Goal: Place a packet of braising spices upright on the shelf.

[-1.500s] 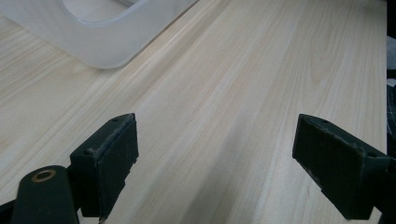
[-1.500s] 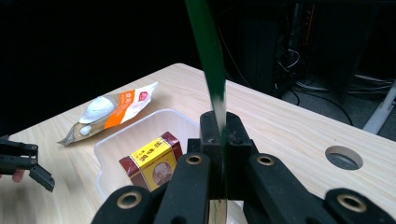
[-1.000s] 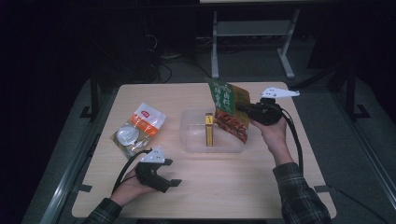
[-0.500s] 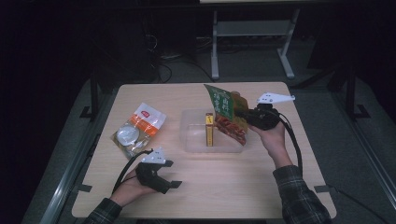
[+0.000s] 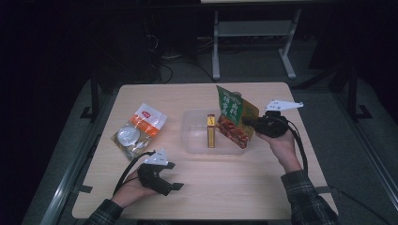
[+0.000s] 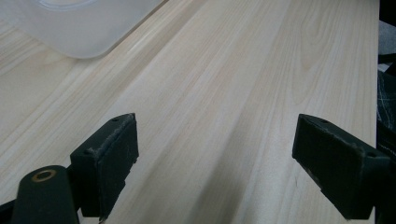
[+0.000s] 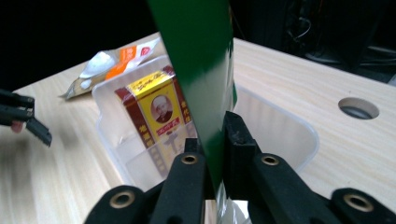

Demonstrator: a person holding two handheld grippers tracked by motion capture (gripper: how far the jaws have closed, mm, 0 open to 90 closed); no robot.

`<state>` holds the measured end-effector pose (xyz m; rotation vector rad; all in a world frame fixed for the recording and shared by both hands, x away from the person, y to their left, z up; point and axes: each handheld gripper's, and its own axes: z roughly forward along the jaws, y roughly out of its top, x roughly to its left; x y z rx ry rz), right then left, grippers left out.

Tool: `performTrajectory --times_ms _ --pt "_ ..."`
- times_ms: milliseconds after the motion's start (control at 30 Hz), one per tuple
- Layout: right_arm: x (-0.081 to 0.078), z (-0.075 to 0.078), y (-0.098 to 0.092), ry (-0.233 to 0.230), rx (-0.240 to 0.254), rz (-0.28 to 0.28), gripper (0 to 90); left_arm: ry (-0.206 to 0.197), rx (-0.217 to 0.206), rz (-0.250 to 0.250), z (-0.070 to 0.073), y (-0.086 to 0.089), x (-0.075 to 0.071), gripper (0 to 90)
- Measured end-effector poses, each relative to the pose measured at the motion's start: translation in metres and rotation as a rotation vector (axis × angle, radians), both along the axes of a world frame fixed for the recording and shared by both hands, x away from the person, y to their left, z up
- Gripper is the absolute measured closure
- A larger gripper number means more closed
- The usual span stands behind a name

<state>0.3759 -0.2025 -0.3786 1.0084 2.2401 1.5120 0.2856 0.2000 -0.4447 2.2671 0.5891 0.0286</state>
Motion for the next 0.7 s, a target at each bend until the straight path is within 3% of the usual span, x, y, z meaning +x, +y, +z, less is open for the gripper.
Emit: performTrajectory --times_ms 100,200,300,433,700 --pt "-0.002 -0.002 0.001 0.016 -0.019 0.016 76.2 0.002 -0.003 0.006 0.000 0.000 0.001 13.9" --pt "-0.003 -0.003 0.002 0.025 -0.046 -0.004 55.0 0.009 -0.001 0.017 0.001 0.001 0.001 13.9" --pt "-0.007 -0.001 0.002 0.032 -0.079 -0.020 44.5 0.008 0.000 0.021 0.002 0.003 0.002 13.9" --pt "-0.015 0.002 -0.002 0.033 -0.093 -0.037 36.1 0.008 -0.004 0.037 0.003 0.004 0.002 14.0" --pt "-0.032 -0.005 -0.011 0.058 -0.142 -0.040 33.1 0.015 -0.005 0.046 0.003 0.008 0.004 14.0"
